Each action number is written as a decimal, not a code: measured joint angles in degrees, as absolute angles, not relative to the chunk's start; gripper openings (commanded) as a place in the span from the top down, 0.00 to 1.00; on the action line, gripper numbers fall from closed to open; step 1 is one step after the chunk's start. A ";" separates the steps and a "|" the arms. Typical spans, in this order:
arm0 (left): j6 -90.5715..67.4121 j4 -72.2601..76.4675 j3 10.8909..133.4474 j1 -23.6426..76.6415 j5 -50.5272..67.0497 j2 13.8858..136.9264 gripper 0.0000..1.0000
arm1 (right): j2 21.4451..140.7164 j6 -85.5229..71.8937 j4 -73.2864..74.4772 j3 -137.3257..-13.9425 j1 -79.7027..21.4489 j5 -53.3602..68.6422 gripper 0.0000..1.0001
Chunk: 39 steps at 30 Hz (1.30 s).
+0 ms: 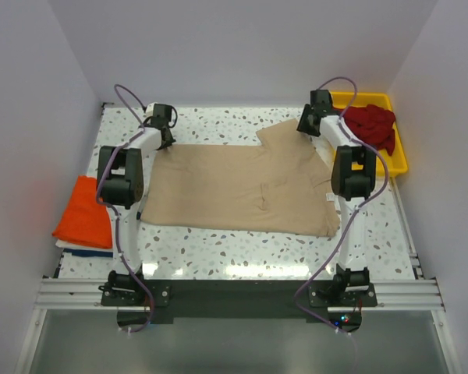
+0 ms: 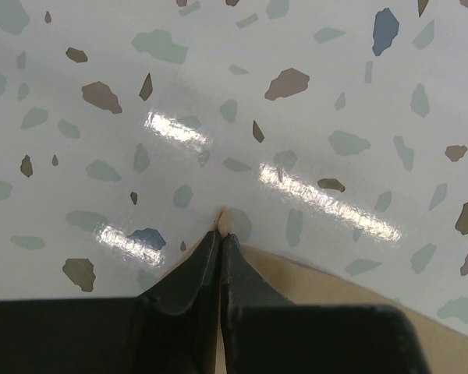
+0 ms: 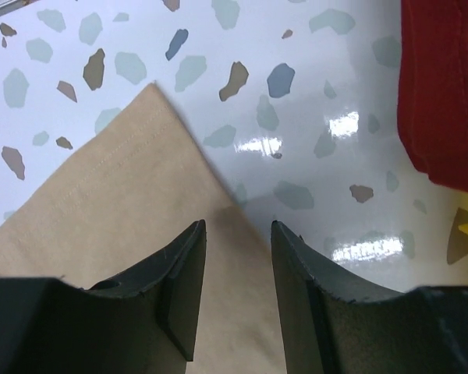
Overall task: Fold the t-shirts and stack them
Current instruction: Fold the tshirt
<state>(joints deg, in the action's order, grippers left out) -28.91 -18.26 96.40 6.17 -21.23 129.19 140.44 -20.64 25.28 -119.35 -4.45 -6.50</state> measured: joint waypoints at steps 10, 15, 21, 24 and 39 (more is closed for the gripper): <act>-28.93 -17.85 96.40 6.15 -19.99 129.19 0.99 | 145.12 -20.99 25.87 -125.86 -4.82 -6.26 0.59; -28.93 -17.67 96.36 6.15 -19.70 129.19 0.99 | 145.14 -21.65 26.76 -126.08 -5.04 -6.31 0.66; -28.95 -17.58 96.36 6.15 -19.49 129.19 0.99 | 145.14 -21.85 28.25 -126.37 -5.61 -6.94 0.68; -28.97 -17.54 96.33 6.15 -19.42 129.19 0.99 | 145.14 -21.82 29.15 -126.67 -6.15 -7.62 0.71; -29.36 -17.17 96.20 6.09 -19.07 129.19 1.00 | 145.14 -21.54 32.34 -127.59 -7.18 -9.98 1.00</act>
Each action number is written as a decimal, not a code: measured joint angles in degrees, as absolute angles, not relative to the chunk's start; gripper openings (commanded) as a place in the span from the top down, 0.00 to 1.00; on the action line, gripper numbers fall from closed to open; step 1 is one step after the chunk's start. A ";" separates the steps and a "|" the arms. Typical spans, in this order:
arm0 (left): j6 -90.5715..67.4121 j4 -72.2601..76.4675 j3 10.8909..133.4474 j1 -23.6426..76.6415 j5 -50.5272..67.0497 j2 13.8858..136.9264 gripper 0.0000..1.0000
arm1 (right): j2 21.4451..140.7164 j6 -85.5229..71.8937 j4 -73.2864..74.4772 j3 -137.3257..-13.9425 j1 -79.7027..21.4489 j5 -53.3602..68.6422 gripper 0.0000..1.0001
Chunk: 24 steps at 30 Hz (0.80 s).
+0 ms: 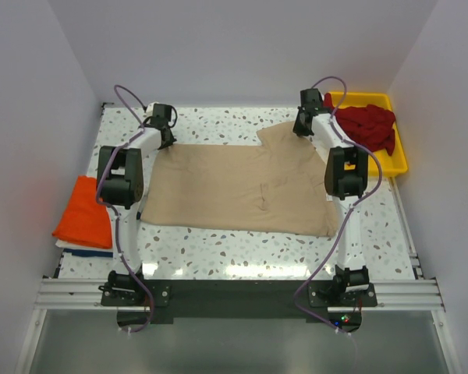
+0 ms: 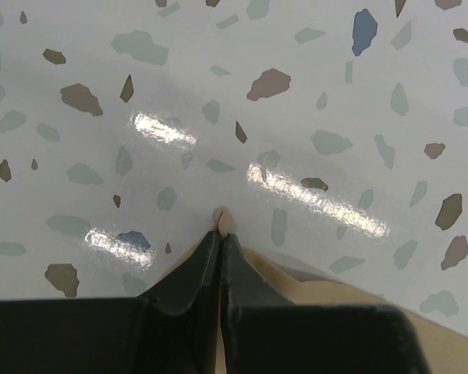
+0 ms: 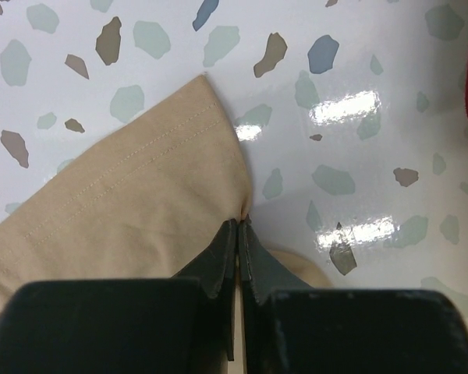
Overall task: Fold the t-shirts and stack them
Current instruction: Fold the tshirt
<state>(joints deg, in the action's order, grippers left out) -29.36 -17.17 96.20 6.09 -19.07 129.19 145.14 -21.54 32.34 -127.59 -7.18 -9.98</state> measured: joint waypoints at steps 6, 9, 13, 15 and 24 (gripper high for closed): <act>-29.41 -17.61 96.90 5.56 -18.31 129.34 1.00 | 145.05 -20.88 31.55 -127.59 -7.16 -11.11 1.00; -29.47 -18.24 98.21 4.99 -17.91 129.75 1.00 | 144.55 -20.67 31.18 -127.59 -7.01 -11.31 1.00; -29.54 -19.09 100.79 4.27 -17.32 130.28 1.00 | 142.23 -20.49 30.76 -127.59 -6.37 -11.18 1.00; -29.54 -19.18 102.26 4.08 -16.99 130.63 1.00 | 140.73 -20.47 30.46 -127.61 -5.93 -10.98 1.00; -29.52 -19.35 108.25 3.33 -14.59 133.05 1.00 | 136.40 -20.25 29.02 -127.59 -4.21 -9.87 1.00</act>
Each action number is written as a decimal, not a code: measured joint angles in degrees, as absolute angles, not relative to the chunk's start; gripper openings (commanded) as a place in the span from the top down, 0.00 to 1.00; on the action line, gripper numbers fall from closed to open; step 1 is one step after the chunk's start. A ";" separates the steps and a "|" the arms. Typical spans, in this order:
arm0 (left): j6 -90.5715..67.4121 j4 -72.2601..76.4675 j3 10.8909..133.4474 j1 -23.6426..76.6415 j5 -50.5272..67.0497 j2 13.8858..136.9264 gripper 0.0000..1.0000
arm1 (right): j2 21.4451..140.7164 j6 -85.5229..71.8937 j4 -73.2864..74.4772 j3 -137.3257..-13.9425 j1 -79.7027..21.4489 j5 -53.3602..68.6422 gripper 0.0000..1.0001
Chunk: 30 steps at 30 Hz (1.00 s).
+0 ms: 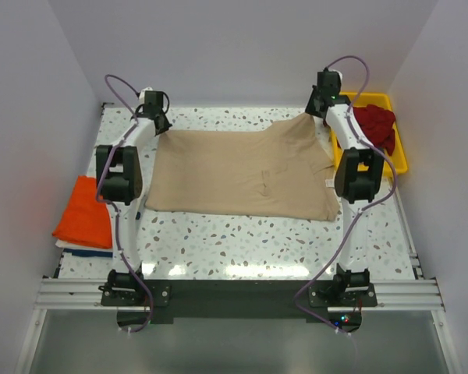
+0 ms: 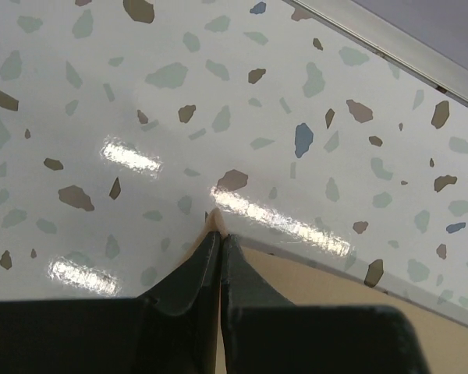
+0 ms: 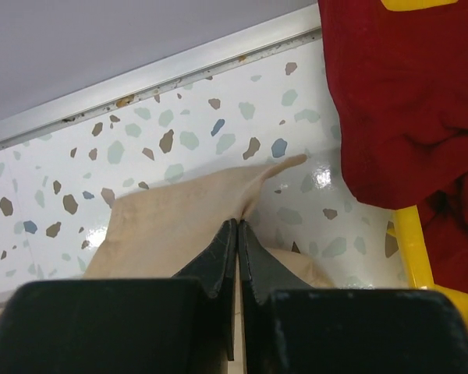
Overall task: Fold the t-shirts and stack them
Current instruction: Fold the tshirt
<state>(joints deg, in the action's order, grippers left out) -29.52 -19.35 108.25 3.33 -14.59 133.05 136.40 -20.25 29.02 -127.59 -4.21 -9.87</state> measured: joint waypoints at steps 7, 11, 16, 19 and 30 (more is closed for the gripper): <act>-29.50 -19.42 109.65 2.74 -12.51 134.17 1.00 | 129.47 -20.27 27.77 -118.91 -3.84 -9.21 1.00; -29.50 -19.16 109.32 2.59 -12.01 134.10 1.00 | 122.50 -20.47 27.00 -111.61 -3.73 -8.99 1.00; -29.52 -17.67 104.62 2.52 -11.92 132.18 1.00 | 113.25 -21.08 25.74 -102.80 -3.73 -8.80 1.00; -29.54 -17.30 100.55 2.39 -11.92 129.69 1.00 | 108.25 -21.65 24.88 -97.36 -3.73 -8.29 1.00; -30.98 -13.98 87.31 1.93 -11.94 117.51 1.00 | 97.25 -23.59 24.73 -80.97 -3.73 -7.99 1.00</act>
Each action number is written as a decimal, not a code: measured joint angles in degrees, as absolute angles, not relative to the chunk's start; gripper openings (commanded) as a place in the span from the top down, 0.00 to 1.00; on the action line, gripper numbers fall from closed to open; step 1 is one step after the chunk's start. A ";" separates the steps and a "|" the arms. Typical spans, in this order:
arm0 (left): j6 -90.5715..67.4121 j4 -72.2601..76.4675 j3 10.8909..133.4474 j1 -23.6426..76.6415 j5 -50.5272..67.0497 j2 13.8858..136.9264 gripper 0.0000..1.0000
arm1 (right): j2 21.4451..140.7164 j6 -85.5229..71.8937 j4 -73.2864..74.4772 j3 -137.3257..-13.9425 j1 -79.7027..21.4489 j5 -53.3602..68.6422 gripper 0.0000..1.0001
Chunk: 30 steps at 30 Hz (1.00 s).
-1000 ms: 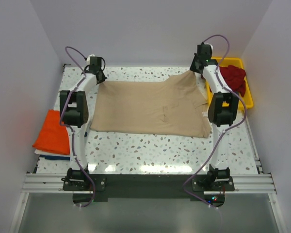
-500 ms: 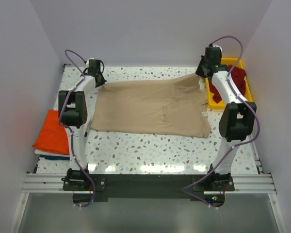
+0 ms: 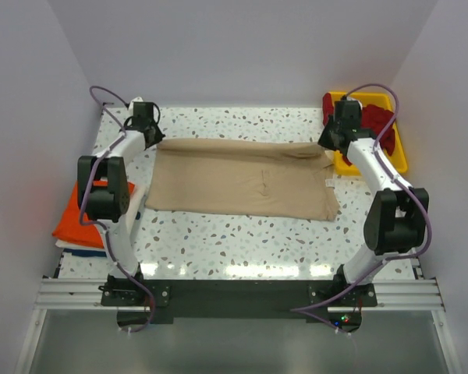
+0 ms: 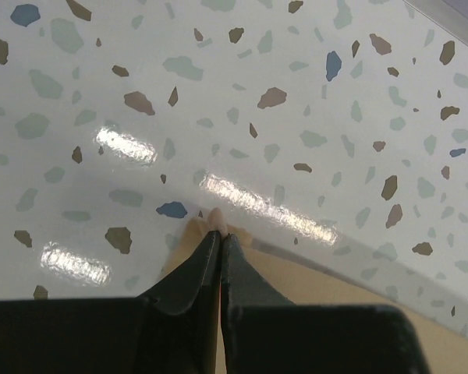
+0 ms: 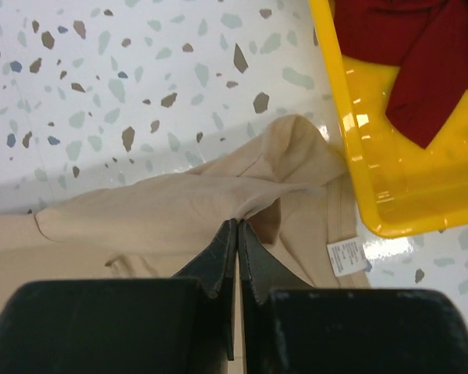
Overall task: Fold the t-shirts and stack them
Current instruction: Fold the tshirt
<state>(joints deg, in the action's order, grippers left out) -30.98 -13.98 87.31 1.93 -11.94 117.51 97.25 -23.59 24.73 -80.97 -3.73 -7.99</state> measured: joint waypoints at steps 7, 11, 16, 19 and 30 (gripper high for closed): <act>-32.51 -11.60 79.50 1.89 -11.94 111.02 1.00 | 91.39 -24.43 24.80 -74.46 -3.73 -7.99 1.00; -33.52 -11.14 75.90 1.89 -11.94 108.66 1.00 | 89.78 -24.62 24.75 -72.51 -3.73 -7.99 1.00; -34.17 -10.72 72.93 1.89 -11.94 106.50 1.00 | 88.62 -25.12 24.77 -68.60 -3.70 -7.92 1.00; -34.98 -10.44 71.18 1.89 -11.94 105.16 1.00 | 87.81 -25.50 24.64 -66.04 -3.70 -7.84 1.00; -37.60 -9.43 63.51 1.89 -11.75 101.19 1.00 | 86.13 -25.93 24.45 -61.63 -3.68 -6.42 1.00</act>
<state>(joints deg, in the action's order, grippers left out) -37.60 -9.43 63.51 1.89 -11.75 101.19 86.13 -25.93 24.45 -61.63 -3.68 -6.42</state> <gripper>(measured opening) 0.057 0.010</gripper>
